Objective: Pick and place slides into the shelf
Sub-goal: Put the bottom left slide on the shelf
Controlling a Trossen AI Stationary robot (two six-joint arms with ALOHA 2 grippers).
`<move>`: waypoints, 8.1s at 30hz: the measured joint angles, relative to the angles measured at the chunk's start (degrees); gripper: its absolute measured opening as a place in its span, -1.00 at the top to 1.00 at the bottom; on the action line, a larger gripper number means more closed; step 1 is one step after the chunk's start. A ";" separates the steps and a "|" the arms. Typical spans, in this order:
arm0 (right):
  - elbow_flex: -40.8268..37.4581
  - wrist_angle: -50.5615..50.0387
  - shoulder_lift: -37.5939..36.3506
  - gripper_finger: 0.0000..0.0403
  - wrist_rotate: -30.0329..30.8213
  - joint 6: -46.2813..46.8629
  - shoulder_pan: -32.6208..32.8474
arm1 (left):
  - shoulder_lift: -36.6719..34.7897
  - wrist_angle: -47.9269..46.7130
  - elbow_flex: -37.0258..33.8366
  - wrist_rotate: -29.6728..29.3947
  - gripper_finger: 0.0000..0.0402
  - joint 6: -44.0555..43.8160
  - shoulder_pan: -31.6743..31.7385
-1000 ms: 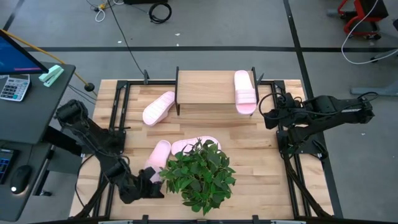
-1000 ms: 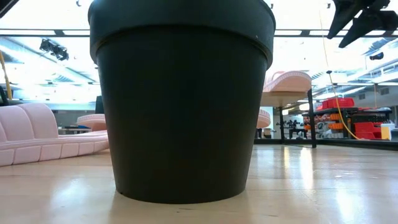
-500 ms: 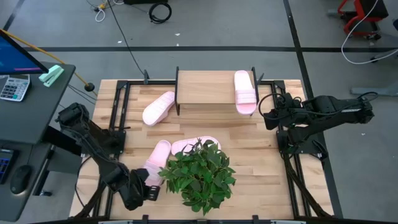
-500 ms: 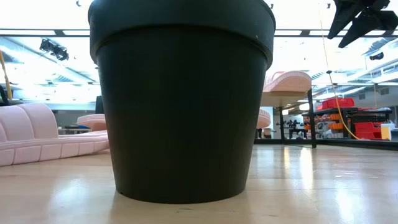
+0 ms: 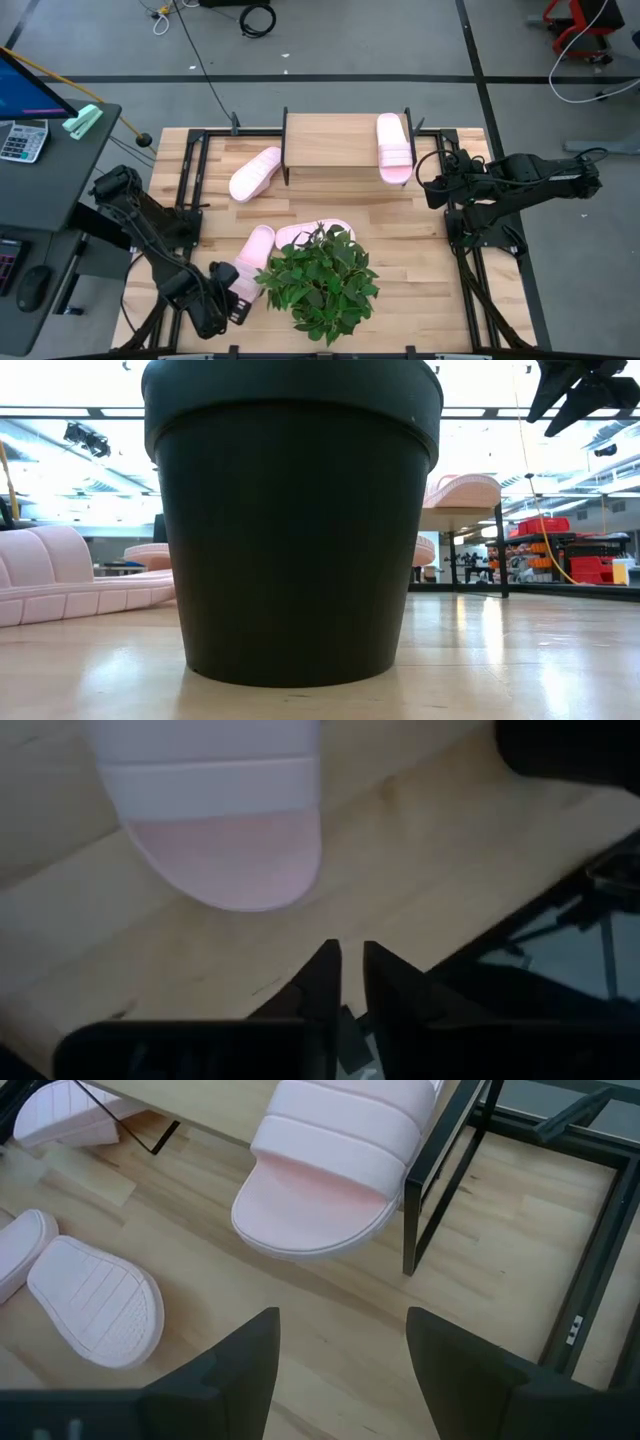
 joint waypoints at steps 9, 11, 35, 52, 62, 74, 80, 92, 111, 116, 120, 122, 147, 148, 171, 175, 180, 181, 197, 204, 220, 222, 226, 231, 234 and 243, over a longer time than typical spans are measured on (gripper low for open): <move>0.02 1.19 0.03 -0.11 0.00 0.13 0.00 | 1.98 0.23 0.00 -0.02 0.23 13.88 0.28; 0.02 1.18 0.08 -0.11 0.00 0.13 -0.01 | 3.44 0.23 0.00 0.18 0.12 14.66 0.31; 0.02 1.49 0.14 -0.11 0.89 -0.96 -0.01 | 30.76 -25.90 35.21 4.09 0.91 38.56 -1.76; 0.04 1.55 2.36 -0.11 1.27 -2.16 -0.02 | 32.37 -26.39 35.15 9.55 0.83 39.03 -3.89; 0.04 1.55 2.34 -0.11 0.42 -2.08 0.00 | 32.94 -28.93 35.12 7.69 0.71 36.01 -4.54; 0.04 1.57 2.34 -0.11 0.48 -1.68 0.00 | 33.03 -34.10 35.07 2.90 -0.01 35.82 -4.77; 0.04 1.77 2.32 -0.11 1.36 -2.00 0.00 | 33.07 -32.98 30.11 1.70 -0.17 39.22 -4.22; 0.04 1.99 2.32 -0.11 1.36 -2.08 0.00 | 33.14 -22.01 25.62 0.28 -0.19 45.00 -1.29; 0.04 2.56 2.32 -0.11 1.36 -1.99 0.00 | 39.01 -22.26 25.98 -0.51 -0.16 47.81 0.37; 0.04 2.56 2.32 -0.11 1.36 -1.97 -0.01 | 39.06 -23.73 25.93 0.23 -0.09 44.93 1.26; 0.04 2.56 2.32 -0.11 1.38 -1.95 -0.02 | 39.17 -24.49 25.81 0.02 -0.02 44.87 1.29; 0.04 2.56 2.32 -0.11 1.37 -1.95 -0.01 | 39.23 -24.85 25.77 0.03 0.01 44.86 1.27; 0.04 3.51 2.34 -0.11 1.40 -1.86 -0.01 | 39.34 -24.91 25.64 0.60 0.79 43.11 1.29; 0.04 3.52 2.34 -0.11 1.40 -1.86 -0.02 | 39.34 -24.92 25.64 1.08 0.79 43.17 1.31; 0.04 3.48 2.34 -0.11 1.86 -2.03 0.00 | 38.47 -41.40 45.79 1.84 0.80 32.90 1.16; 0.04 3.47 2.34 -0.11 1.84 -2.44 0.00 | 38.49 -41.51 49.92 1.64 0.80 32.81 1.16; 0.04 3.45 2.34 -0.11 1.84 -2.65 0.00 | 38.49 -41.51 56.41 1.44 0.80 37.17 1.29; 0.04 3.45 2.34 -0.11 1.82 -2.86 0.00 | 38.49 -41.48 57.67 1.41 0.80 38.07 1.30; 0.04 3.43 2.34 -0.11 1.79 -4.13 -0.02 | 37.60 -41.55 60.81 9.84 0.81 41.91 1.62; 0.04 3.43 2.34 -0.11 1.77 -6.57 0.00 | 32.36 -40.87 60.81 21.95 0.81 42.29 0.10; 0.04 3.43 2.34 -0.11 1.60 -9.05 -0.02 | 17.25 -14.24 60.83 27.43 0.81 35.97 4.53; 0.04 3.43 2.34 -0.11 1.38 -9.02 -0.02 | 16.70 -8.26 60.85 27.97 0.81 34.87 4.51; 0.04 3.43 2.33 -0.11 1.34 -7.34 -0.01 | 16.65 -0.17 60.85 31.77 0.81 31.30 4.18; 0.04 3.45 2.32 -0.11 1.42 -4.08 0.00 | 16.49 5.94 60.82 32.31 0.81 32.96 4.11; 0.04 3.56 2.32 -0.11 1.44 -1.83 -0.02 | 15.87 6.95 60.78 31.23 0.81 35.19 4.57; 0.03 3.60 2.32 -0.11 -0.85 -1.40 0.00 | 10.66 14.16 60.76 21.18 0.82 44.00 7.97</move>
